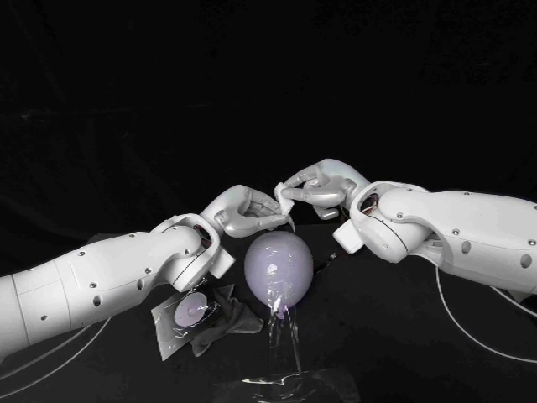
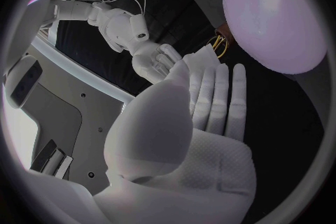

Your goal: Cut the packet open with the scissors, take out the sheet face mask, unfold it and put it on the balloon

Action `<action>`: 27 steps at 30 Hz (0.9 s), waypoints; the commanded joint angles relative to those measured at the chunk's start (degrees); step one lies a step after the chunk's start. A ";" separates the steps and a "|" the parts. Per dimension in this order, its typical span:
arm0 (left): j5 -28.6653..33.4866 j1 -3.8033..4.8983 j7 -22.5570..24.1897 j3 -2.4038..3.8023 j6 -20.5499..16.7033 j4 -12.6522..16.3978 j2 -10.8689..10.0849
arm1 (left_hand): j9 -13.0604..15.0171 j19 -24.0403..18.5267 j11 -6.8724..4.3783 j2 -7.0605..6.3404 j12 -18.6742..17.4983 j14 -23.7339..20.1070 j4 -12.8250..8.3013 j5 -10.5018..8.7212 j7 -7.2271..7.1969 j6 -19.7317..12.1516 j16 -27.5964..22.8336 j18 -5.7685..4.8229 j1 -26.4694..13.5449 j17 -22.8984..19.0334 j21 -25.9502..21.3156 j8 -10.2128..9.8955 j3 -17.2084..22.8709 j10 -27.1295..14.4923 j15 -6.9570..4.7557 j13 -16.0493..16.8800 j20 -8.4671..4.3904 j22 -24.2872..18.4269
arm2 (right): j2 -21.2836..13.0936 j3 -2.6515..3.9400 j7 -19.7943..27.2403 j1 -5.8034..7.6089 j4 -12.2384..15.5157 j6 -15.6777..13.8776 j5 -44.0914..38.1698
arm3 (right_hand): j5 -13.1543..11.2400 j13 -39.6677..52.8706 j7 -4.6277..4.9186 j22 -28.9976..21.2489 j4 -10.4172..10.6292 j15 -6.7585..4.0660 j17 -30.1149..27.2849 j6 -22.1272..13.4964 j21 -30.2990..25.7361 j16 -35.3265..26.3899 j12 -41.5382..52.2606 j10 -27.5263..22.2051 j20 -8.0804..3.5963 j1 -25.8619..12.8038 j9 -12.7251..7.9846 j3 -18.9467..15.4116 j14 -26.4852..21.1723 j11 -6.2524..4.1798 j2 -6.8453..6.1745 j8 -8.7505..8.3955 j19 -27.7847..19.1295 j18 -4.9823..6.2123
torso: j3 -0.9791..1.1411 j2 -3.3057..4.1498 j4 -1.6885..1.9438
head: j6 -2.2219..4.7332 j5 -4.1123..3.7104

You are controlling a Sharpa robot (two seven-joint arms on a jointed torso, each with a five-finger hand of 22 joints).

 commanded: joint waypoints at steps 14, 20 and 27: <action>3.21 0.12 1.15 0.10 -1.10 0.35 0.05 | 0.49 1.72 -1.63 1.43 0.10 3.71 -0.80 -0.12 -1.34 3.62 1.01 0.53 4.52 0.70 2.88 1.98 8.57 4.85 -1.54 -0.13 -1.80 1.42 | 0.21 0.04 0.40 -0.02 -0.31 0.08 -0.09 | 0.14 6.39 -0.03 6.96 0.09 -0.35 15.09 0.22 -0.28 0.21 0.22 1.62 -0.32 0.00 2.94 0.39 5.94 -1.03 0.49 2.98 0.00 0.07 | 0.00 -0.02 0.01 | -0.18 0.04; 4.65 0.12 1.87 0.10 -1.40 0.46 -0.08 | 1.54 1.17 -2.31 0.20 -0.34 6.10 -1.64 -0.15 -1.88 4.24 0.58 0.20 3.81 0.70 6.46 3.13 14.20 7.34 -2.34 -0.13 -3.00 3.61 | 0.25 0.03 0.15 -0.02 -0.64 0.10 -0.25 | 0.14 6.39 -0.03 6.96 0.09 -0.35 15.09 0.22 -0.28 0.21 0.22 1.62 -0.32 0.00 2.94 0.39 5.94 -1.03 0.49 2.98 0.00 0.07 | 0.00 -0.01 0.00 | -0.24 0.09; 6.42 0.11 2.67 0.10 -1.48 0.79 -0.31 | 3.53 -1.30 -2.61 -1.90 -1.25 7.52 -3.36 -0.16 -2.16 4.02 -0.21 -0.19 0.65 1.00 11.32 4.33 21.34 8.83 -2.62 0.00 -3.59 6.80 | 0.33 0.03 -0.11 -0.02 -1.28 0.13 -0.51 | 0.14 6.24 0.07 6.83 0.05 -0.31 15.09 -0.18 -0.53 0.21 0.00 1.50 -0.30 -0.30 3.02 0.61 5.94 -0.96 0.51 3.06 -0.13 0.12 | 0.01 0.02 -0.02 | -0.24 0.23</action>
